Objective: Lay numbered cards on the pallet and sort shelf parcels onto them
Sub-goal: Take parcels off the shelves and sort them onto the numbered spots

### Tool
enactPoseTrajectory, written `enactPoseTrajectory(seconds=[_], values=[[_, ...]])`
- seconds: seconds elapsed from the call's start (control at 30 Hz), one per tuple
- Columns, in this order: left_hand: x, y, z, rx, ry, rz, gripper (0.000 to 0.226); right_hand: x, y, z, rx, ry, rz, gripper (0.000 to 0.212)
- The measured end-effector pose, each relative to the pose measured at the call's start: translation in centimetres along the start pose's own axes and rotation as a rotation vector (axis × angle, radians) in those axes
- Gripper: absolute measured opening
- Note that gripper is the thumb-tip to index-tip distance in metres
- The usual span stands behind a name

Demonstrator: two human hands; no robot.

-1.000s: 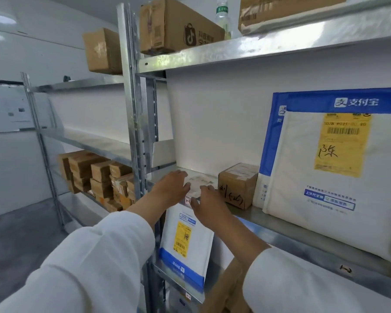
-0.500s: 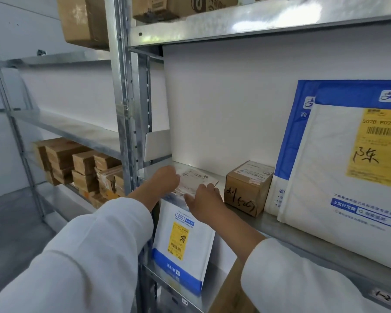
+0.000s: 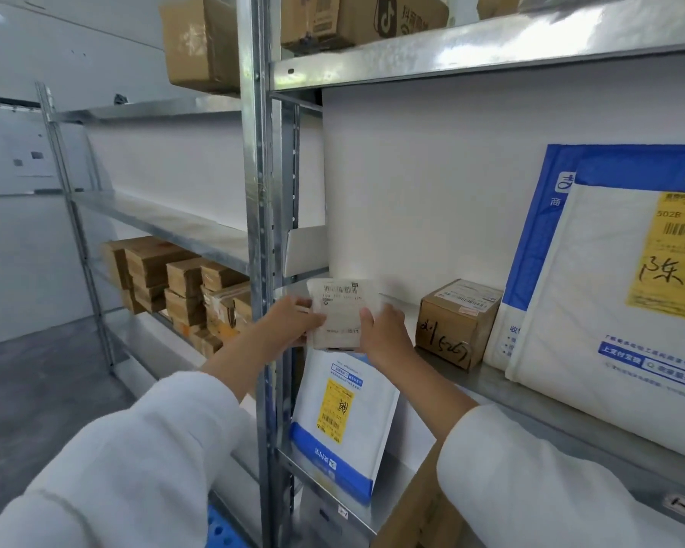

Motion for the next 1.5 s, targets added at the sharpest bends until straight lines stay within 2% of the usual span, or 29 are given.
enactPoseTrajectory(seconds=[0.1, 0.2, 0.4, 0.6, 0.8, 1.0, 1.3, 1.5], values=[[1.9, -3.7, -1.8, -0.149, -0.101, 0.006, 0.029, 1.2, -1.6, 0.9, 0.07, 0.098, -0.063, 0.038], [3.9, -8.2, -3.5, -0.28, -0.193, 0.011, 0.026, 1.8, -3.9, 2.5, 0.14, 0.246, -0.046, 0.033], [9.6, -19.7, -6.7, -0.571, -0.174, -0.044, 0.028, 1.3, -11.9, 9.7, 0.39, 0.595, 0.034, 0.017], [17.4, -31.9, -9.4, -0.793, -0.121, -0.207, 0.024, -0.3, -22.8, 18.8, 0.656, 0.615, 0.137, 0.013], [22.8, -42.8, -11.3, -0.936, -0.043, -0.311, 0.01, 1.7, -33.0, 22.3, 0.805, 0.504, 0.037, 0.007], [26.1, -53.8, -14.2, -1.07, -0.024, -0.355, 0.007, 6.1, -43.5, 25.9, 0.924, 0.467, -0.027, 0.007], [31.2, -73.6, -22.8, -1.182, 0.029, -0.477, 0.034, 13.8, -62.9, 33.1, 1.083, 0.446, -0.031, 0.005], [34.7, -84.4, -27.2, -1.255, 0.02, -0.524, 0.036, 17.9, -73.7, 37.5, 1.18, 0.427, -0.065, 0.01]])
Point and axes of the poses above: each hand's wrist, its own y-axis towards the middle knuckle, its own z-axis out of the palm, x = y × z, the point moved 5 cm from there along y, towards the middle knuckle, and after that the axes turned 8 degrees about y, right-handed, at the moved point
